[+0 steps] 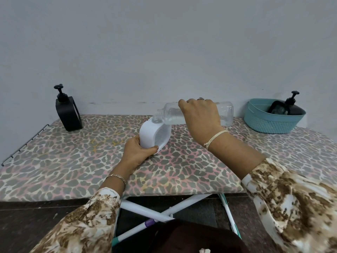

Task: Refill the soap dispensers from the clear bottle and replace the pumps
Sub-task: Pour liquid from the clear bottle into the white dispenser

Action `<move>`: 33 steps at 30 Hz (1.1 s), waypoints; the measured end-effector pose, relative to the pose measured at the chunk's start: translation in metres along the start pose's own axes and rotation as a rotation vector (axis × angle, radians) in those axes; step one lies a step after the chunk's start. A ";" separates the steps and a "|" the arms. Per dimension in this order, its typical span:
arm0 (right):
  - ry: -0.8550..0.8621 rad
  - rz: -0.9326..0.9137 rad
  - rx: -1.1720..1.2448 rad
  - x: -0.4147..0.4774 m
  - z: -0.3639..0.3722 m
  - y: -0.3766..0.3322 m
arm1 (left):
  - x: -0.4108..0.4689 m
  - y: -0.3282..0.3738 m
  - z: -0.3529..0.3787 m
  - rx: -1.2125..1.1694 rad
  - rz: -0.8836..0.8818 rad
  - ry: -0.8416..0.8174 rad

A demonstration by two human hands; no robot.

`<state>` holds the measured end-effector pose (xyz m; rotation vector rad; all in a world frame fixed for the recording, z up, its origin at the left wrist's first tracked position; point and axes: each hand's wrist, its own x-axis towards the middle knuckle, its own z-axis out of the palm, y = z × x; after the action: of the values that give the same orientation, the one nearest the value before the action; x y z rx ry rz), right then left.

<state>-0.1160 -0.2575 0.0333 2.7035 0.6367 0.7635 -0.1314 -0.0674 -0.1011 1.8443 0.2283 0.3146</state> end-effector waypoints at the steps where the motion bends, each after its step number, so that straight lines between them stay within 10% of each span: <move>1: 0.001 0.000 -0.003 0.000 0.000 0.000 | 0.000 0.000 0.000 -0.001 -0.001 0.001; 33: -0.043 0.126 0.185 -0.014 0.026 0.004 | 0.000 -0.005 0.000 0.015 0.009 0.011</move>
<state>-0.1108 -0.2707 0.0069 2.9440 0.5565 0.7059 -0.1308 -0.0663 -0.1058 1.8594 0.2303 0.3302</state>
